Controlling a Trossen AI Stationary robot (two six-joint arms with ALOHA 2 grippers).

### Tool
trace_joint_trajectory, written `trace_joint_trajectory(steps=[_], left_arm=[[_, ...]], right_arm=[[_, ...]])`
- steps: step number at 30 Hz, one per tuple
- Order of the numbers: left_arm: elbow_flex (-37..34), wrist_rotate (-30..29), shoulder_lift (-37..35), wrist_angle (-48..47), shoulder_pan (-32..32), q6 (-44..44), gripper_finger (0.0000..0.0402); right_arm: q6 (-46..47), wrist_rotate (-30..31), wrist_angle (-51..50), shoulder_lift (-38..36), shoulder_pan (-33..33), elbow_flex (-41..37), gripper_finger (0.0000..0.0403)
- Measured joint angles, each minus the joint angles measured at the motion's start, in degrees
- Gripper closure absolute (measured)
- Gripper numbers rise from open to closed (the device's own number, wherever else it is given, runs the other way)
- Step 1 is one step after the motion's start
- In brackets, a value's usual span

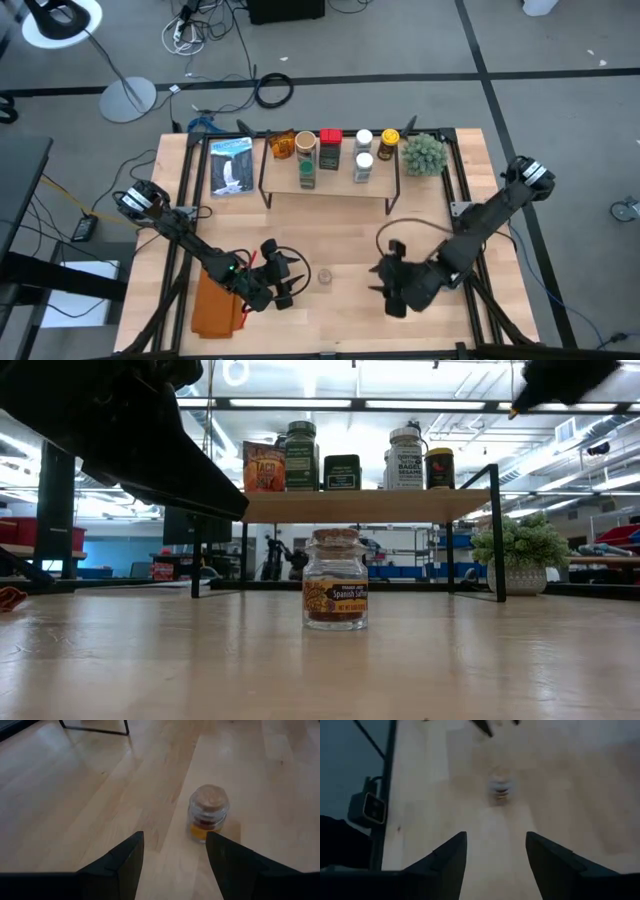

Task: Shelf spices
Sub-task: Put the brown seasoning bottle on the shelf

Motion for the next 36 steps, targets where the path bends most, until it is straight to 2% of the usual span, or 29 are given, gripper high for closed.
trace_joint_trajectory(steps=[3, 6, 9, 12, 17, 23, 33, 36], left_arm=[[0.02, -0.53, 0.0, 0.33, 0.16, 2.33, 0.0183], [0.02, -0.72, 0.0, 0.36, 0.56, 2.28, 0.0183], [0.02, -0.72, 0.0, 0.4, 0.63, 1.0, 0.0183], [0.02, -0.7, 0.0, 0.41, 0.59, 0.97, 0.0183], [0.02, -0.7, 0.0, 0.4, 0.59, 0.95, 0.0183], [0.02, -0.27, 0.0, 0.38, 0.48, 0.95, 0.0183], [0.02, -0.16, 0.0, 0.12, 0.48, 1.02, 0.0183], [0.02, -0.16, 0.0, 0.1, 0.48, 1.06, 0.0183]], right_arm=[[-2.46, 0.03, 10.6, 3.65, 0.58, -6.63, 0.0204], [-3.97, -0.35, 21.05, 7.69, -0.64, -9.78, 0.0204], [-5.95, -2.89, 26.13, 11.82, -3.02, -9.88, 0.0204], [-12.21, -6.73, 29.36, 15.53, -5.97, -6.89, 0.0204], [-21.74, -14.81, 28.21, 21.63, -10.68, -0.33, 0.0204], [-23.69, -15.77, 24.23, 24.77, -15.81, 5.14, 0.0204], [-26.27, -24.43, 24.8, 24.84, -21.47, 6.48, 0.0202], [-27.8, -25.21, 25.02, 24.84, -22.2, 6.48, 0.0201]])
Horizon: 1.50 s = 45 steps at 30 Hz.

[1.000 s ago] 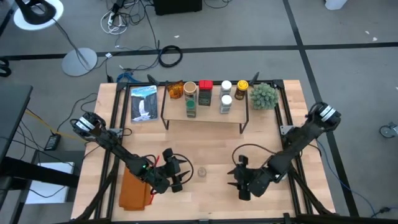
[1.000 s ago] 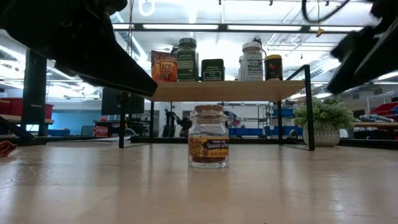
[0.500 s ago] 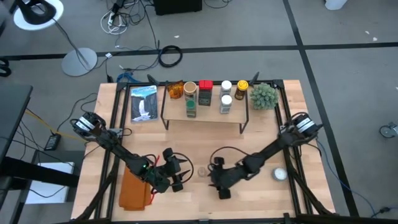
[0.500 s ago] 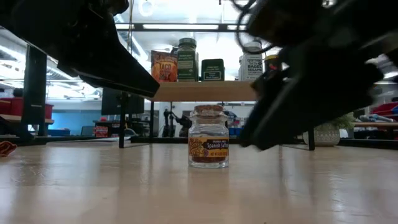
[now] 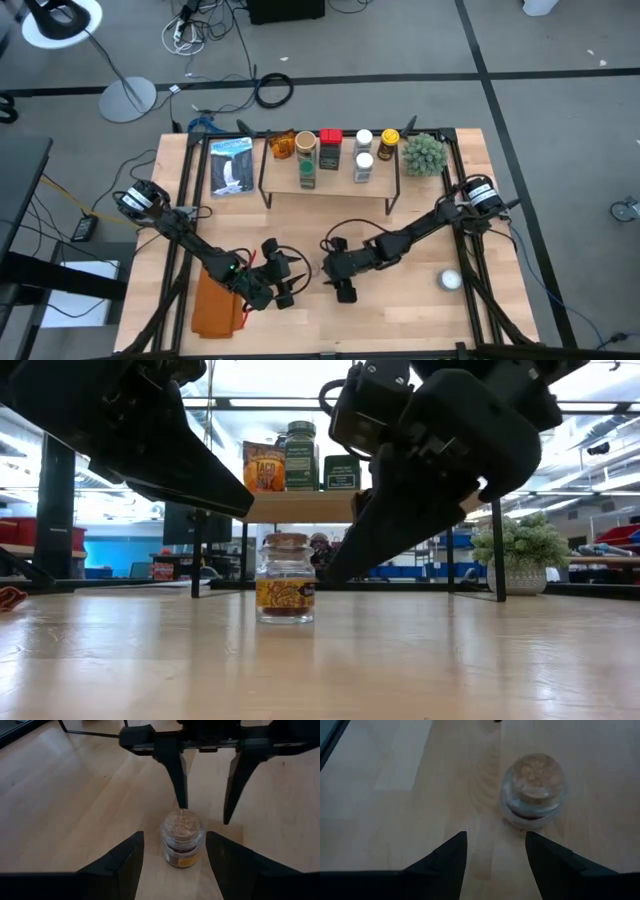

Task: Shelf spices
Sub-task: Put the brown seasoning bottle on the shelf

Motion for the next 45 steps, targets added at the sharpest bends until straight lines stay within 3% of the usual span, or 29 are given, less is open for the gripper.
trace_joint_trajectory(steps=[18, 26, 31, 34, 45], left_arm=[[0.0, -0.02, 0.0, -0.36, 0.0, 1.05, 0.0183], [0.0, -0.02, 0.0, -0.33, 0.0, 1.4, 0.0183], [0.0, -0.02, 0.0, -0.35, 0.0, 1.4, 0.0183], [0.0, -0.02, 0.0, -0.35, 0.0, 1.4, 0.0183], [0.0, -0.02, 0.0, -0.2, 0.02, 1.38, 0.0183]], right_arm=[[-0.28, 1.18, -3.27, -0.42, -0.84, -0.02, 0.0189], [-0.42, 3.93, -4.95, -2.35, -1.24, 0.0, 0.0102], [-0.4, -1.21, -1.86, -2.45, -0.77, -0.07, 0.003], [-0.2, -1.54, 1.19, -2.54, -0.22, -0.02, 0.0007], [-1.47, -1.44, 10.01, -2.54, -0.04, -0.01, 0.0029]])
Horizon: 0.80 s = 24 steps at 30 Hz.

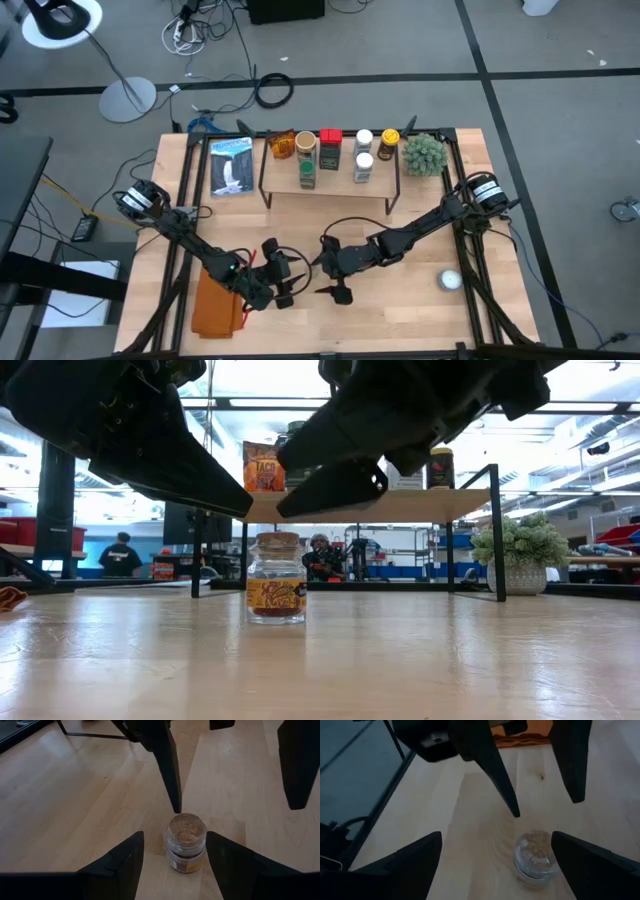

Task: Shelf spices
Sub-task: Put the brown seasoning bottle on the shelf

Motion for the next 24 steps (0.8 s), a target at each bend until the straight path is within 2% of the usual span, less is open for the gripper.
trace_joint_trajectory(steps=[12, 16, 24], left_arm=[[0.0, 0.09, 0.0, -0.45, -0.01, 0.0, 0.0183], [0.0, 3.59, 0.0, -1.52, 0.0, 0.02, 0.0183], [-0.07, 4.57, -0.84, -5.06, 0.0, 0.0, 0.0183]], right_arm=[[1.58, 0.05, 5.42, 0.0, -0.39, -0.01, 0.0025], [4.16, 1.55, 3.79, 0.01, -0.51, 0.08, 0.0027], [3.34, 10.74, -23.76, 0.94, -0.74, 12.72, 0.0028]])
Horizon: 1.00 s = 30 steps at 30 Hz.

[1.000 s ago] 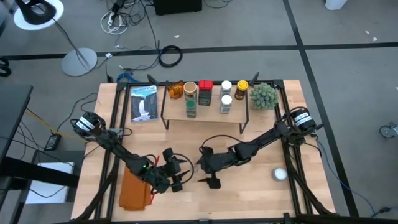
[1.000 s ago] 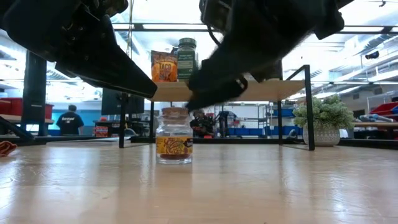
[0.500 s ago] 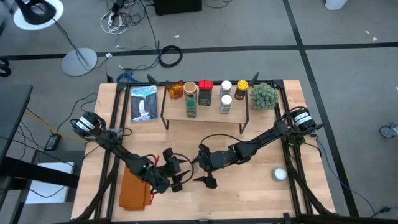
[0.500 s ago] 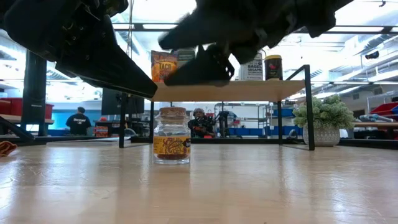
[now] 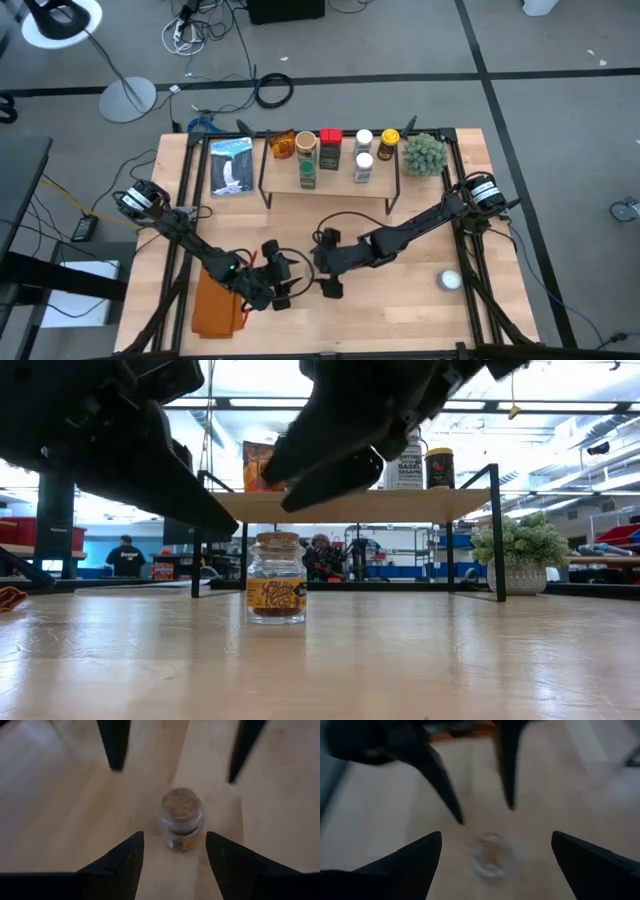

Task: Shelf spices
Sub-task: Put the brown seasoning bottle on the shelf

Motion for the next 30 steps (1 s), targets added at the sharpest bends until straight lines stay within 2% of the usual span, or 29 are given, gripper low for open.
trace_joint_trajectory(steps=[2, 5, 8, 13, 17, 23, 30], left_arm=[[-0.42, 0.31, -1.46, 0.23, -0.05, 0.05, 0.0183], [-5.0, 1.07, -5.62, 4.04, -0.59, 0.07, 0.0183], [-13.85, 2.8, -11.01, 16.65, -1.54, 2.06, 0.0183], [-28.73, 14.55, -18.4, 41.63, -0.47, 5.92, 0.0183], [-35.49, 15.95, -19.46, 54.52, 0.97, 6.31, 0.0183], [-37.61, 10.45, -19.4, 56.51, 1.49, 7.34, 0.0183], [-37.59, 10.03, -19.37, 56.3, 1.46, 7.34, 0.0183]], right_arm=[[0.0, -0.6, -0.44, -0.05, -0.52, 1.66, 0.0028], [0.51, -2.45, -1.57, -0.08, -1.14, 2.41, 0.0028], [1.16, -3.87, -1.88, -0.07, -1.47, 2.71, 0.0028], [3.9, -4.03, -3.23, -0.07, -1.51, 2.68, 0.0028], [6.83, -4.82, -3.83, 1.49, -1.51, 3.13, 0.0028], [7.29, -6.12, -10.13, 7.93, -0.99, 8.7, 0.0028], [5.91, -5.88, -16.71, 12.28, -1.05, 13.67, 0.0033]])
